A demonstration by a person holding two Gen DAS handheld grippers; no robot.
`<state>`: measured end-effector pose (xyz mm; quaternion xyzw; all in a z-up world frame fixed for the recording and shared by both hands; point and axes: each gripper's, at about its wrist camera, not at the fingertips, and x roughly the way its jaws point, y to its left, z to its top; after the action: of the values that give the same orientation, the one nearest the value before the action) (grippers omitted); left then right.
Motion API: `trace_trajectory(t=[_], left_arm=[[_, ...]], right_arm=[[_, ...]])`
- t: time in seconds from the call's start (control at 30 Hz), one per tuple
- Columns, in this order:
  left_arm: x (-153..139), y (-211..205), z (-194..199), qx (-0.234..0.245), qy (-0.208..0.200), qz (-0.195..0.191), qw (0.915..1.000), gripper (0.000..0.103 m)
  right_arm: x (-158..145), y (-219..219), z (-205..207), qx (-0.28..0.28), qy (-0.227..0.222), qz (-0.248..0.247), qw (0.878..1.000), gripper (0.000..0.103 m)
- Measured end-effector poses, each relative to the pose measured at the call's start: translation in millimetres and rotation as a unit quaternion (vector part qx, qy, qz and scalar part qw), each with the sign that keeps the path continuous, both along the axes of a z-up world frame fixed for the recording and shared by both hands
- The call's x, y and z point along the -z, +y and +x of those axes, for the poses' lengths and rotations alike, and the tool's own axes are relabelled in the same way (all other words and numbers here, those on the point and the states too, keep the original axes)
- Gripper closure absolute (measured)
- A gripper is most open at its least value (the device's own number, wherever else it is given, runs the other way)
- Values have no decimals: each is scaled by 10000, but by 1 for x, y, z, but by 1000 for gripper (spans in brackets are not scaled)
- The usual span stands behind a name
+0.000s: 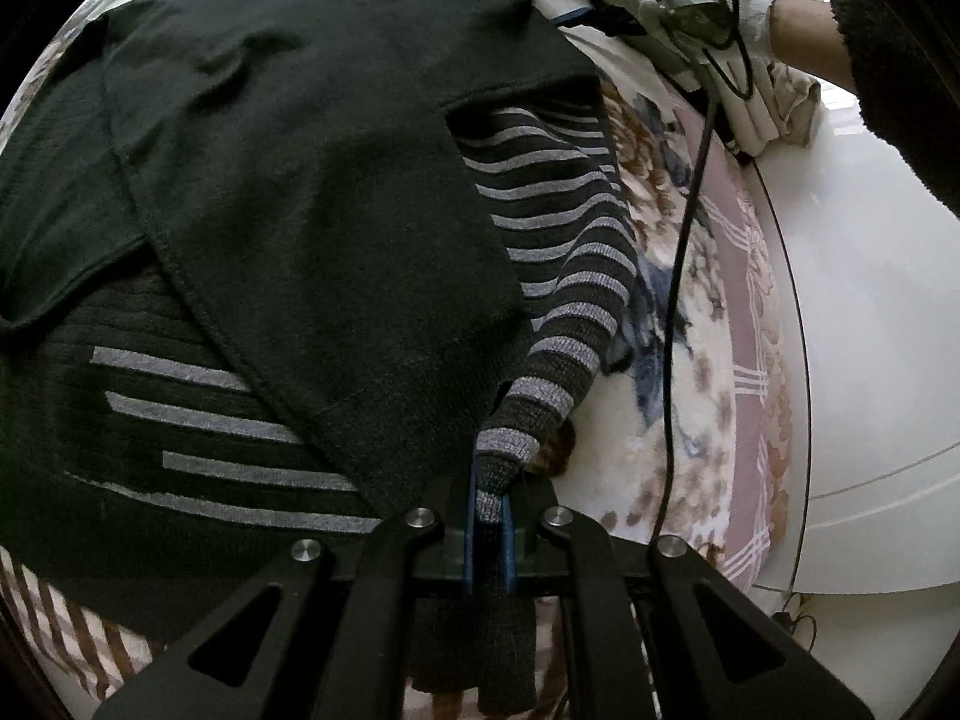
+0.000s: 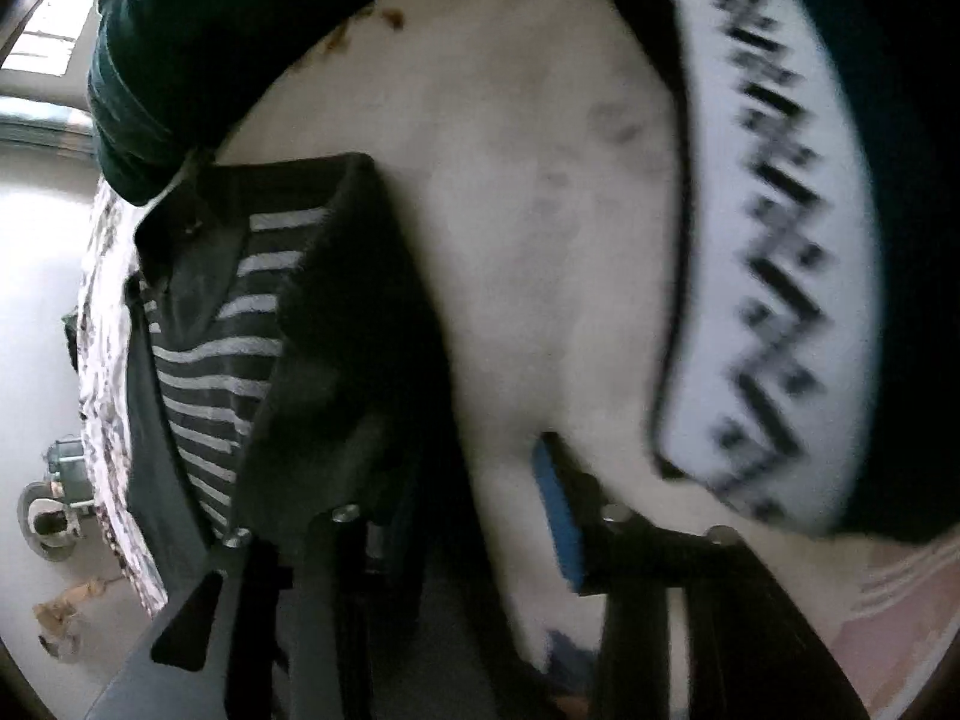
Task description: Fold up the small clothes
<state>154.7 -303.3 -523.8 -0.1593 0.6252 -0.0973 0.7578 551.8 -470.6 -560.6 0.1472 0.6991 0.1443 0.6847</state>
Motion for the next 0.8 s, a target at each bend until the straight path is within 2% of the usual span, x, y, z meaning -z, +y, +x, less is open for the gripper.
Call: trace_trajectory(t=[0.4, 0.5, 0.53, 0.57, 0.8], left_arm=[[-1, 1, 0, 1, -12, -25, 10000, 99], [-2, 2, 1, -26, -11, -43, 10000, 99], [-2, 3, 0, -41, -7, -55, 10000, 99], [-4, 5, 0, -74, -5, -69, 9999, 99], [-38, 30, -1, -290, -258, -171, 9991, 99]], right_arm=[[10, -12, 1, 512, 189, 855, 9948, 59], [12, -6, -1, 622, 204, 870, 9941, 60], [11, -6, -2, 661, 194, 856, 9939, 67], [11, -6, -1, 655, 204, 925, 9933, 95], [-6, -1, -9, 896, -42, 894, 9919, 100]])
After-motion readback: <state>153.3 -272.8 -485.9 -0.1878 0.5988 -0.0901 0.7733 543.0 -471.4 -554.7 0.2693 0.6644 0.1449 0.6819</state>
